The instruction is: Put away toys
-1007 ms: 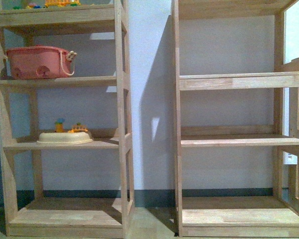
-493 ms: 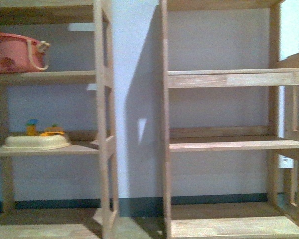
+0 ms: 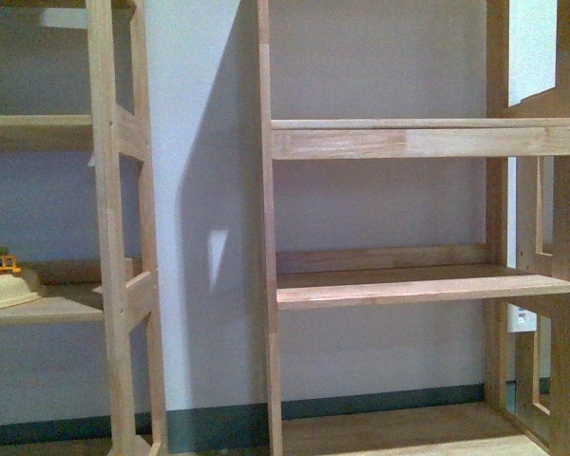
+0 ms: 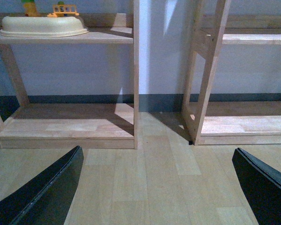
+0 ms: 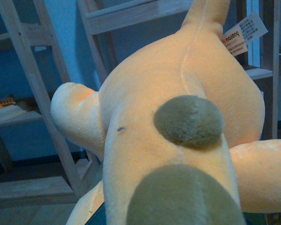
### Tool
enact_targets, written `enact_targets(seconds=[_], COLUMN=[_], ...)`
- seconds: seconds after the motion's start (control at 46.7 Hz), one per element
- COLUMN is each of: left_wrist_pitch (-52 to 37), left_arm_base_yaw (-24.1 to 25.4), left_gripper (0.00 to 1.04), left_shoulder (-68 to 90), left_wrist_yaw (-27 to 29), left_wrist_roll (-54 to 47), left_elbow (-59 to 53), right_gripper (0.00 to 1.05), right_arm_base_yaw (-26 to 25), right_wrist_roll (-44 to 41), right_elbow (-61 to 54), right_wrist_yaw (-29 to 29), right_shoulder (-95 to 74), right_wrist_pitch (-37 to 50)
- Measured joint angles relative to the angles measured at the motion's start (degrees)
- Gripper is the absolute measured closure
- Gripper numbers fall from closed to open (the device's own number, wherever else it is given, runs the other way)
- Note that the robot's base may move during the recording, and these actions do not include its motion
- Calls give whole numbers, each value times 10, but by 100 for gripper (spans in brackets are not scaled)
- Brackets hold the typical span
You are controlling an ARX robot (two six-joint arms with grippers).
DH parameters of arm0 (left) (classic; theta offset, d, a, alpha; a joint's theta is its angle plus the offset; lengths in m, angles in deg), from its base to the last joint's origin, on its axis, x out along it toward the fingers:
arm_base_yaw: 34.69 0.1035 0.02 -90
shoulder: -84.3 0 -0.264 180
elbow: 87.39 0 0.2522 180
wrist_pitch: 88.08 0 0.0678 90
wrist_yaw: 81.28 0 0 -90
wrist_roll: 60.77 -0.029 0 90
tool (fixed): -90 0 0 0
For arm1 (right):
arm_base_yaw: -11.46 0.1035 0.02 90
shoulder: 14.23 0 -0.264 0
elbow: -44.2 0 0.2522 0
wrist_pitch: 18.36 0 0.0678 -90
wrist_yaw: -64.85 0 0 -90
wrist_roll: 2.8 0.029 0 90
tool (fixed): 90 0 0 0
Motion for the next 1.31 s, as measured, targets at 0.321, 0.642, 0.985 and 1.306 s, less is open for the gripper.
enact_targets(seconds=[0.321, 0.642, 0.985, 1.306], left_wrist_pitch=[0, 0, 0, 0], left_arm_base_yaw=[0, 1, 1, 1], left_gripper=[6, 6, 6, 6], left_shoulder=[0, 0, 0, 0], left_wrist_yaw=[0, 2, 0, 0], left_wrist_roll=[0, 0, 0, 0], left_elbow=[0, 0, 0, 0], right_gripper=[85, 85, 85, 85], right_arm_base_yaw=[0, 1, 1, 1], right_wrist_roll=[0, 0, 0, 0], right_elbow=[0, 0, 0, 0], right_wrist_yaw=[-3, 6, -2, -2], right_shoulder=[0, -1, -1, -1], right_wrist_pitch=[0, 0, 0, 0])
